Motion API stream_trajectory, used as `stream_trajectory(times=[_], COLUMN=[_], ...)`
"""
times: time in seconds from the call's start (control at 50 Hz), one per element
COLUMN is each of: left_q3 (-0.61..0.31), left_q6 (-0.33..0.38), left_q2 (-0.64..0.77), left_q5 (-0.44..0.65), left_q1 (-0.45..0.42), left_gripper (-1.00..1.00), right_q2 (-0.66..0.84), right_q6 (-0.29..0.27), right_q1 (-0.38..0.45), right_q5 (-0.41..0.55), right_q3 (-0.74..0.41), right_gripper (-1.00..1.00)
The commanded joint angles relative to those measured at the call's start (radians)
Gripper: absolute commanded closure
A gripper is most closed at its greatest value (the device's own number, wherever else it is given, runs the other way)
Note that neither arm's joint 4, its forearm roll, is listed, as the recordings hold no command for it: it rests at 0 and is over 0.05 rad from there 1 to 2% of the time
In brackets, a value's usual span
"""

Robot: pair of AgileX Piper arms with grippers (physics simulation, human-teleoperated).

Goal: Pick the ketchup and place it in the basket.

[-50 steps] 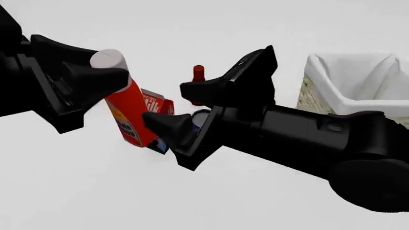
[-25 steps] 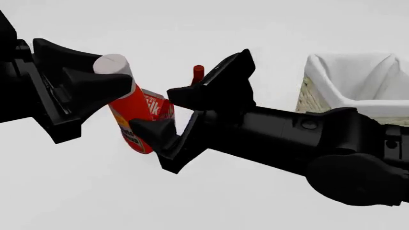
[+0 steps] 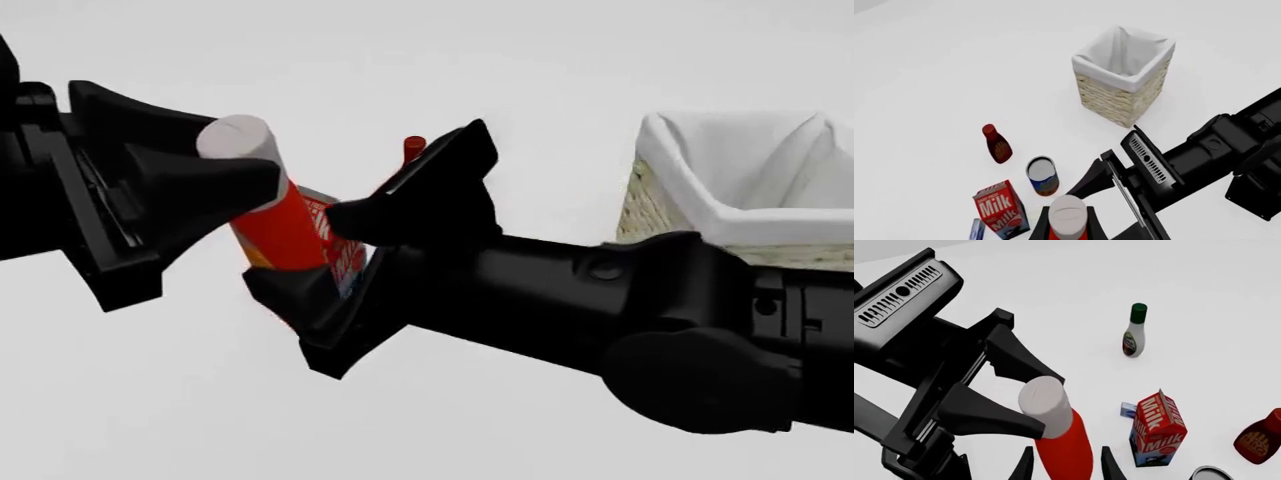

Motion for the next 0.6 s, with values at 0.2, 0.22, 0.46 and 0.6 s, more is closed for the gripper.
stream_trajectory(times=[0.2, 0.22, 0.46, 0.6], left_q3=[-0.009, -0.01, -0.016, -0.006], left_q6=[0.003, 0.001, -0.014, -0.021], left_q2=[0.002, 0.001, -0.009, -0.011], left_q5=[0.002, 0.003, 0.018, 0.012], left_q1=[-0.026, -0.028, -0.042, -0.043], left_gripper=[1.0, 1.0, 1.0, 1.0], right_q2=[0.037, 0.044, 0.039, 0.025], right_q6=[0.011, 0.007, -0.008, -0.011], right_q1=[0.008, 0.007, 0.008, 0.018], right_q5=[-0.005, -0.003, -0.001, -0.007], right_q3=[-0.013, -0.016, -0.02, -0.006], right_gripper=[-1.0, -1.0, 1.0, 1.0])
